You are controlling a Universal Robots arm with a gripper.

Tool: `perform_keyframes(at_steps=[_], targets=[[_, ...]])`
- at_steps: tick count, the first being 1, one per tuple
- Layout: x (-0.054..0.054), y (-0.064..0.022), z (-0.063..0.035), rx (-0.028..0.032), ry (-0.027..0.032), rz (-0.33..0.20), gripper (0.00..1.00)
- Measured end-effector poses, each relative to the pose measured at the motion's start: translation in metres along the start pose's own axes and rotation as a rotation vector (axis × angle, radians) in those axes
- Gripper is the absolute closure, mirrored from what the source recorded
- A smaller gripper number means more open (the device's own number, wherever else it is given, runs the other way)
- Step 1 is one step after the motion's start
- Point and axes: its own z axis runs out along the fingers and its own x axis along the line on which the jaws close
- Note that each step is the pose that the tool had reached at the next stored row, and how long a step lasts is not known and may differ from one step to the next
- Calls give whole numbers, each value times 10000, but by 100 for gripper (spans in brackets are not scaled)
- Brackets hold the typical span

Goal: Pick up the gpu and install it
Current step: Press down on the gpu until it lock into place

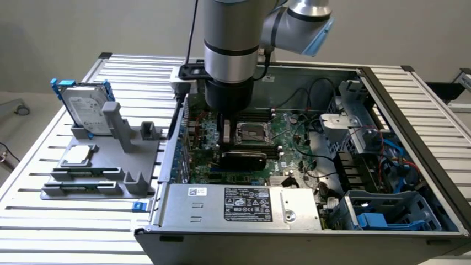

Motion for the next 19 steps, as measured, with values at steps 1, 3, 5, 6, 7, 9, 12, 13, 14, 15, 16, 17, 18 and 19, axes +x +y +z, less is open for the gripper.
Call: perform_keyframes(at_steps=[1, 3, 5, 6, 7, 9, 12, 13, 14, 15, 16, 17, 18, 19], targets=[[0, 0, 3, 0, 0, 0, 89], [-1, 0, 9, 0, 0, 0, 89], [0, 0, 14, -1, 2, 0, 89], [-1, -1, 18, 1, 0, -1, 89], [-2, -2, 27, 10, -11, -1, 89], [-2, -1, 29, 2, -4, -1, 89], [-1, -1, 31, 0, 0, 0, 89], [-1, -1, 30, 0, 0, 0, 89], [-2, -1, 26, 1, -6, 0, 89], [-2, 0, 15, 2, -14, 1, 89], [-1, 1, -11, -6, -6, 2, 89], [-1, 1, -41, -11, -3, 2, 89], [0, 1, -67, -13, -4, 1, 89], [0, 2, -93, -16, -2, 0, 89]])
